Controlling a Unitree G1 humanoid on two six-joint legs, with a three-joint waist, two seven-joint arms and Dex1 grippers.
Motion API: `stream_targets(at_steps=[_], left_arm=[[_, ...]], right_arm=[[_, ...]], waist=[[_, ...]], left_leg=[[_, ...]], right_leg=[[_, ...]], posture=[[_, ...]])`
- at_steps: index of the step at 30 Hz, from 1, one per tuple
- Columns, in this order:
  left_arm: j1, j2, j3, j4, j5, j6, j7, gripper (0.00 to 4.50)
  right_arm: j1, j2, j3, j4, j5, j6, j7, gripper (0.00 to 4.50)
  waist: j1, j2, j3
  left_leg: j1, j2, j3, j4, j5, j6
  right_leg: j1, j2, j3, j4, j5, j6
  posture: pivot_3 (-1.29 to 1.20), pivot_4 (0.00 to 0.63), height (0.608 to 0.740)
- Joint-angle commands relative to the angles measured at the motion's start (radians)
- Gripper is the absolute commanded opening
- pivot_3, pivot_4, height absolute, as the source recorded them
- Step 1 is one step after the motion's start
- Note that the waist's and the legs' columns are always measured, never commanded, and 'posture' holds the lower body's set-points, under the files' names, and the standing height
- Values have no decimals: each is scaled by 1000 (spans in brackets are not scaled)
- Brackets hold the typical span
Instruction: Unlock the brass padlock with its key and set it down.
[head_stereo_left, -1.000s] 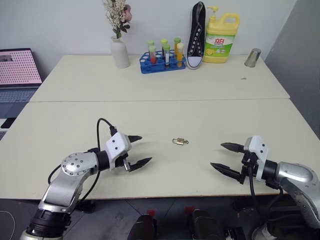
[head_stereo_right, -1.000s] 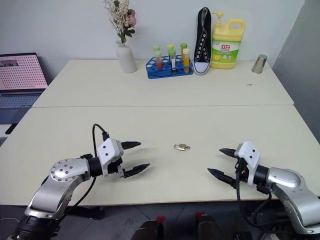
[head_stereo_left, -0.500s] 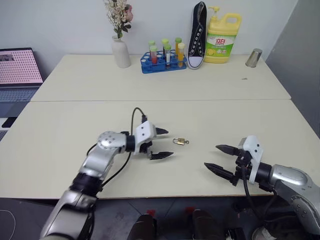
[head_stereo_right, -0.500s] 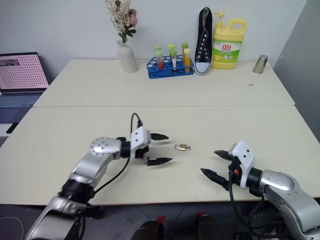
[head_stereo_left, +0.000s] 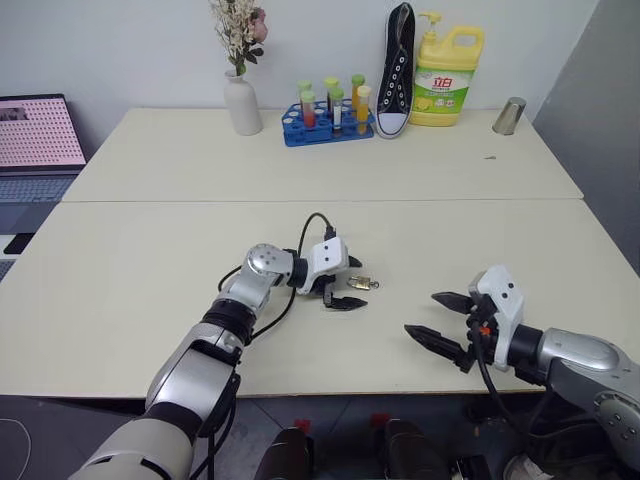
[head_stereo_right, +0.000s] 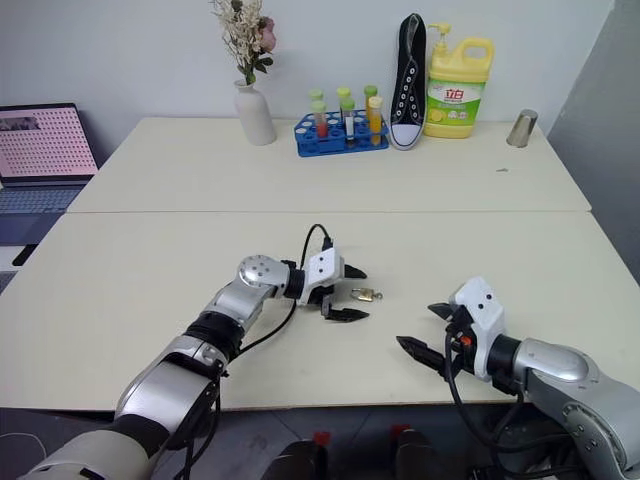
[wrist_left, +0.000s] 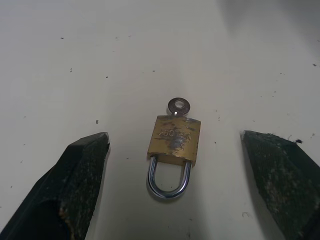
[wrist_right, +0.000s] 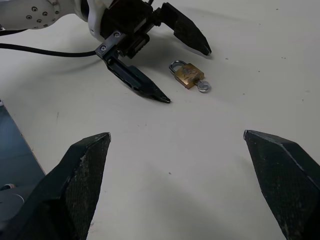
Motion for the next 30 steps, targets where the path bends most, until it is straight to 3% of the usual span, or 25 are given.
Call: stream_targets(at_steps=[1, 10, 14, 20, 23, 26, 30], left_arm=[[-5, 6, -18, 39, 48, 23, -13, 3645], [5, 0, -51, 43, 98, 59, 8, 961], [46, -5, -44, -1, 95, 34, 40, 957], [174, 52, 4, -220, 68, -79, 104, 957], [285, 110, 98, -409, -8, -271, 150, 957], [353, 180, 140, -481, 53, -527, 248, 957], [372, 226, 164, -483, 136, -732, 362, 957]], right_arm=[[-2, 1, -34, -42, 34, 1, -12, 4500], [8, -10, -34, -45, 46, -14, -9, 4500], [12, -23, -18, -49, 30, -38, 17, 4500], [2, -34, 23, -43, 0, -92, 57, 4500], [-36, -31, 64, -11, -13, -113, 77, 4500], [-85, -20, 105, 30, -13, -127, 115, 4500], [-130, -5, 138, 71, -11, -135, 145, 4500]], waist=[[0, 0, 0], [0, -2, -3], [0, -2, -4], [-1, -2, -4], [-9, -1, -4], [-2, -2, -3], [16, -2, -3]], left_leg=[[0, 0, 0, 0, 0, 0], [1, 0, -1, 1, 0, 0], [2, 0, -1, 1, 0, 0], [2, 0, -3, 0, 0, 0], [2, 1, -6, -1, 0, 0], [0, 10, -6, -1, 0, 0], [0, 9, -7, 0, 0, 0]], right_leg=[[0, 0, 0, 0, 0, 0], [2, 0, 0, 0, 0, 1], [2, 0, 0, 0, 0, 2], [2, 0, 0, 0, 0, 2], [0, 1, 2, 0, 1, 1], [-2, 1, 1, 0, 1, 1], [1, 0, -1, -4, 1, 1]], posture=[[0, 150, 740], [0, 150, 740], [0, 150, 740], [0, 150, 740], [0, 150, 740], [0, 150, 740], [0, 150, 740]])
